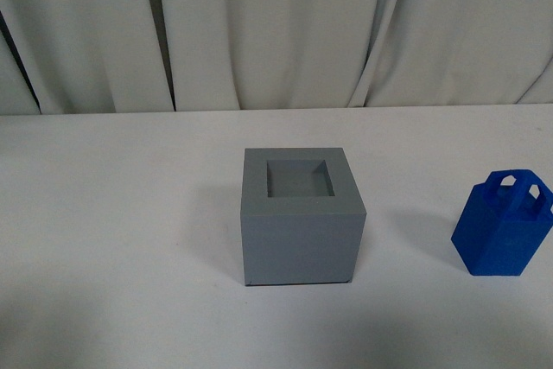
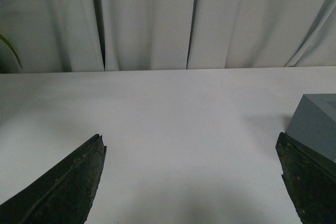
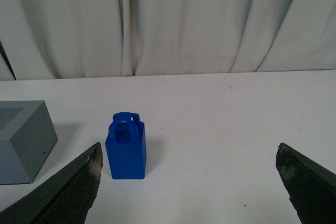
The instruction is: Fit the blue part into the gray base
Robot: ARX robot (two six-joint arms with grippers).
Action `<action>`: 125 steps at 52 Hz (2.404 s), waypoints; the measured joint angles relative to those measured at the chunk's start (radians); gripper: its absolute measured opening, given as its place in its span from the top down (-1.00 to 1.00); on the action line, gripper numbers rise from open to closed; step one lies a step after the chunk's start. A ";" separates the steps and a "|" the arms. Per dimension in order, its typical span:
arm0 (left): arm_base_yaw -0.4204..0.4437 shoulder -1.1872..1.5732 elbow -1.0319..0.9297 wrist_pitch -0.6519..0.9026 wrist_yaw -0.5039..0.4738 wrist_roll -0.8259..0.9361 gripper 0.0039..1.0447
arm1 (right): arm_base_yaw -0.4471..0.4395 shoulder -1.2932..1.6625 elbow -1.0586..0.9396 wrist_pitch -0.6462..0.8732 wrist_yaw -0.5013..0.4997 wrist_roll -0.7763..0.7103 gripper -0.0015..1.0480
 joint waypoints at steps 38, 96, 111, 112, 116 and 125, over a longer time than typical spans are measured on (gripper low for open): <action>0.000 0.000 0.000 0.000 0.000 0.000 -0.89 | -0.172 0.504 0.214 0.059 -0.712 -0.143 -0.86; 0.000 0.000 0.000 0.000 0.000 0.000 -0.89 | 0.092 1.778 1.595 -1.000 -0.433 -1.169 -0.86; 0.000 0.000 0.000 0.000 0.000 0.000 -0.89 | 0.099 1.876 1.616 -1.097 -0.274 -1.363 -0.86; 0.000 0.000 0.000 0.000 0.000 0.000 -0.89 | 0.097 1.886 1.616 -1.095 -0.264 -1.369 -0.86; 0.000 0.000 0.000 0.000 0.000 0.000 -0.89 | 0.092 1.912 1.616 -1.089 -0.232 -1.381 -0.86; 0.000 0.000 0.000 0.000 0.000 0.000 -0.89 | 0.089 1.928 1.608 -1.087 -0.212 -1.398 -0.86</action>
